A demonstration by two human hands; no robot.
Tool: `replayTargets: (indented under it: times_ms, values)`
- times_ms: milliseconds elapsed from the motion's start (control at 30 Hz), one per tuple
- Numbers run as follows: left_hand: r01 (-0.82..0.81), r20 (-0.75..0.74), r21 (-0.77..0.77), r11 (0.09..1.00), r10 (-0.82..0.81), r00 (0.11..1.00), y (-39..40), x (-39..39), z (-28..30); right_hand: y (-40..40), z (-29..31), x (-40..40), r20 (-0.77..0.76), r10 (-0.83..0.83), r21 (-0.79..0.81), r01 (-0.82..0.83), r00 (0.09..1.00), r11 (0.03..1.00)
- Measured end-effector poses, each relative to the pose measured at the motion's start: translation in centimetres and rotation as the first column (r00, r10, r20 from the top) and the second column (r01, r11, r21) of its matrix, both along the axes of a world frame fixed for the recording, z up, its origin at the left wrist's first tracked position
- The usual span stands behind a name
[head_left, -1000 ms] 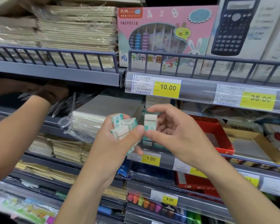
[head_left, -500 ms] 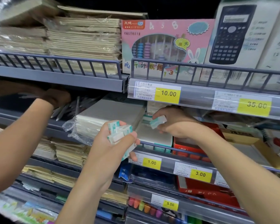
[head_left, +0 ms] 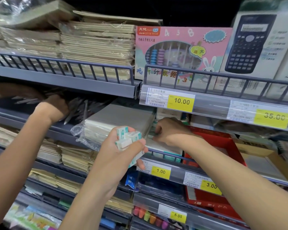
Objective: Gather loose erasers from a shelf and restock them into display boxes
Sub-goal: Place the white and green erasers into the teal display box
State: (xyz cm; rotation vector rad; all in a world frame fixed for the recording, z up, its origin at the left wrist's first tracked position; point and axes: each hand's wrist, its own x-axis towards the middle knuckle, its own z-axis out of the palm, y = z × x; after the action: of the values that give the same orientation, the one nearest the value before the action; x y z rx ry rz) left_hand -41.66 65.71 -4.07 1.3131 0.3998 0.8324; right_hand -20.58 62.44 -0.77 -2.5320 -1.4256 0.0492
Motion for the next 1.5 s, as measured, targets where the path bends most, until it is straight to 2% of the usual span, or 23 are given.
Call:
replayTargets:
  times_ms: [300, 467, 500, 567, 600, 667, 700, 733, 800, 867, 1000, 1067, 1133, 1233, 1333, 1500]
  values:
    - [0.026, -0.001, -0.012, 1.0, -0.026, 1.0, 0.2, 0.0, -0.2, 0.5, -0.5, 0.9, 0.015, -0.042, 0.043, 0.041, 0.999, 0.998]
    - [0.052, -0.003, -0.025, 0.998, -0.052, 0.999, -0.1, 0.1, -0.2, 0.1, -0.1, 0.8, 0.025, -0.003, 0.051, 0.002, 1.0, 0.999]
    - [0.055, 0.003, -0.029, 0.998, -0.055, 0.999, -0.2, 0.1, -0.1, -0.5, 0.2, 0.6, 0.015, 0.012, 0.078, -0.013, 1.0, 0.997]
    - [0.055, 0.017, -0.045, 0.997, -0.054, 0.998, -0.3, 0.2, -0.1, -2.2, 0.8, -0.4, -0.126, 0.113, 0.206, -0.086, 0.986, 0.975]
    - [0.053, 0.024, -0.057, 0.997, -0.052, 0.998, -0.4, 0.2, 0.0, -3.3, 0.9, -1.1, -0.226, 0.219, 0.29, -0.15, 0.949, 0.945]
    - [0.052, 0.031, -0.076, 0.996, -0.05, 0.998, -0.5, 0.3, 0.0, -5.7, 1.1, -2.8, -0.417, 0.437, 0.438, -0.245, 0.797, 0.865]
    - [0.057, 0.039, -0.082, 0.995, -0.054, 0.998, -0.6, 0.4, 0.0, -6.7, 1.1, -3.6, -0.464, 0.502, 0.481, -0.269, 0.73, 0.834]
    - [0.063, 0.046, -0.089, 0.994, -0.059, 0.997, -0.7, 0.5, 0.0, -7.4, 1.0, -4.3, -0.464, 0.542, 0.504, -0.294, 0.701, 0.812]
    - [0.067, 0.055, -0.096, 0.993, -0.061, 0.997, -0.9, 0.7, 0.0, -7.9, 0.6, -5.4, -0.4, 0.555, 0.519, -0.319, 0.73, 0.793]
    - [0.07, 0.068, -0.106, 0.992, -0.063, 0.996, -1.1, 0.9, 0.1, -7.9, 0.2, -6.1, -0.377, 0.528, 0.568, -0.26, 0.761, 0.781]
    - [0.086, 0.085, -0.116, 0.99, -0.076, 0.993, -1.2, 0.9, 0.2, -8.1, -0.4, -6.4, -0.445, 0.513, 0.689, -0.085, 0.734, 0.72]
    - [0.091, 0.079, -0.117, 0.989, -0.082, 0.994, -1.2, 0.8, 0.1, -8.4, -0.4, -5.9, -0.522, 0.521, 0.709, 0.004, 0.675, 0.705]
    - [0.094, 0.069, -0.108, 0.99, -0.087, 0.994, -1.2, 0.8, 0.0, -8.6, -0.3, -5.6, -0.601, 0.555, 0.711, 0.067, 0.575, 0.7]
    - [0.094, 0.083, -0.107, 0.99, -0.085, 0.993, -1.2, 1.0, -0.1, -8.8, -0.1, -5.5, -0.671, 0.57, 0.687, 0.108, 0.474, 0.719]
    - [0.068, 0.063, -0.099, 0.993, -0.062, 0.996, -1.1, 1.1, 0.0, -9.5, 0.4, -5.0, -0.656, 0.572, 0.663, 0.015, 0.493, 0.748]
    - [0.034, 0.021, -0.098, 0.995, -0.033, 0.999, -1.0, 1.2, 0.2, -10.9, 2.1, -3.5, -0.421, 0.581, 0.603, -0.264, 0.697, 0.753]
